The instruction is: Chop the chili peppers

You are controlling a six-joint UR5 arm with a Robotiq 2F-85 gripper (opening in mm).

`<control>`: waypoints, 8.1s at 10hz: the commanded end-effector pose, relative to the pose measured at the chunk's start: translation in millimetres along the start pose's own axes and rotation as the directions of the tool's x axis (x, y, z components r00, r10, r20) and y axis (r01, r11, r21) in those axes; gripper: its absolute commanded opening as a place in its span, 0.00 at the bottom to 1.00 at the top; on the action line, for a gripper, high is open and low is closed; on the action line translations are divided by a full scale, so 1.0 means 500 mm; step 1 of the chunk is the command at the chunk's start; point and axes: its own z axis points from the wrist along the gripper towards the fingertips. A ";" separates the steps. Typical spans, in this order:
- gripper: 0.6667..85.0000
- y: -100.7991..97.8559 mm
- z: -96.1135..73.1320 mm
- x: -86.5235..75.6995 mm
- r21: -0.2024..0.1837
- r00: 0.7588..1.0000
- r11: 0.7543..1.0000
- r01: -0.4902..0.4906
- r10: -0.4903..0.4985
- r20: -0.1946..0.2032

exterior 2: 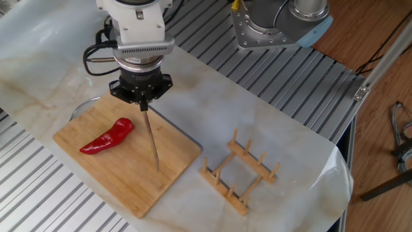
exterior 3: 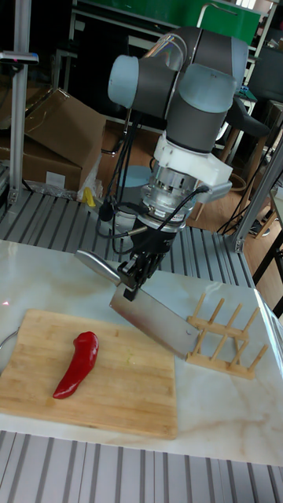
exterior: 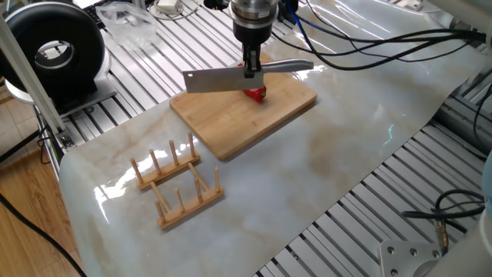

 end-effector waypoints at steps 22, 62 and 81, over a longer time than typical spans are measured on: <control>0.01 -0.169 0.029 0.044 -0.035 0.999 0.999 0.029 -0.029 0.018; 0.01 -0.144 0.080 0.047 -0.070 0.363 0.358 -0.931 0.929 -0.074; 0.01 -0.150 0.110 0.055 -0.070 0.382 0.378 -0.923 0.922 -0.063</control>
